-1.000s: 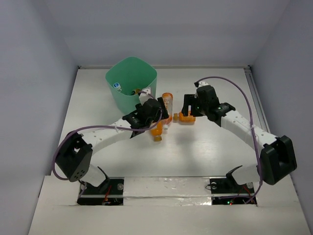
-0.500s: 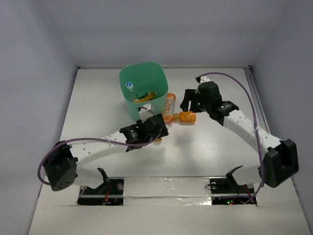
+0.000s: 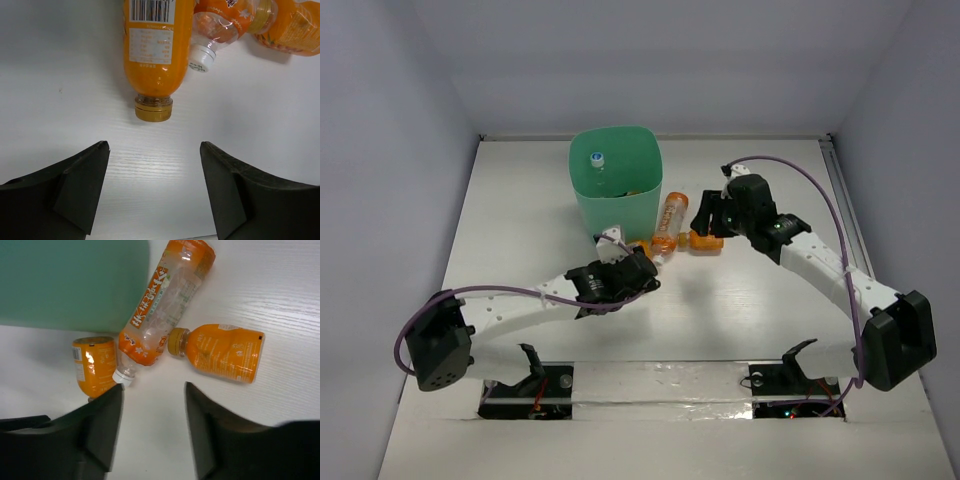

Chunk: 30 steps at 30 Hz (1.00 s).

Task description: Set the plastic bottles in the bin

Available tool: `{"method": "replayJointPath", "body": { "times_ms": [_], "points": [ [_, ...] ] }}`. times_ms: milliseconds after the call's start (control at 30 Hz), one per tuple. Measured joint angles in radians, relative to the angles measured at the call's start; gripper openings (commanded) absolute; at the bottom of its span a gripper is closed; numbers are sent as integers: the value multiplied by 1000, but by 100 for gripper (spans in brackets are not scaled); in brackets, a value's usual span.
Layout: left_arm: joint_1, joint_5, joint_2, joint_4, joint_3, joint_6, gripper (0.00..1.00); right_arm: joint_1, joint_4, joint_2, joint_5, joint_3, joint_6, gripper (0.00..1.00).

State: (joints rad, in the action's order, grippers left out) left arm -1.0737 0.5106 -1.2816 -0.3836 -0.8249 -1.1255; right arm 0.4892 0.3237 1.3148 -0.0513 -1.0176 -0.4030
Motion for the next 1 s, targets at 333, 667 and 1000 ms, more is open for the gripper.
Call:
{"method": "replayJointPath", "body": {
  "times_ms": [333, 667, 1000],
  "points": [
    [101, 10, -57, 127, 103, -24, 73, 0, -69, -36, -68, 62, -14, 18],
    [192, 13, -148, 364, 105, 57, 77, 0, -105, 109, -87, 7, -66, 92],
    [229, -49, -198, 486, 104, 100, 78, -13, -105, 360, -21, -197, -143, 93]
  ]
}}
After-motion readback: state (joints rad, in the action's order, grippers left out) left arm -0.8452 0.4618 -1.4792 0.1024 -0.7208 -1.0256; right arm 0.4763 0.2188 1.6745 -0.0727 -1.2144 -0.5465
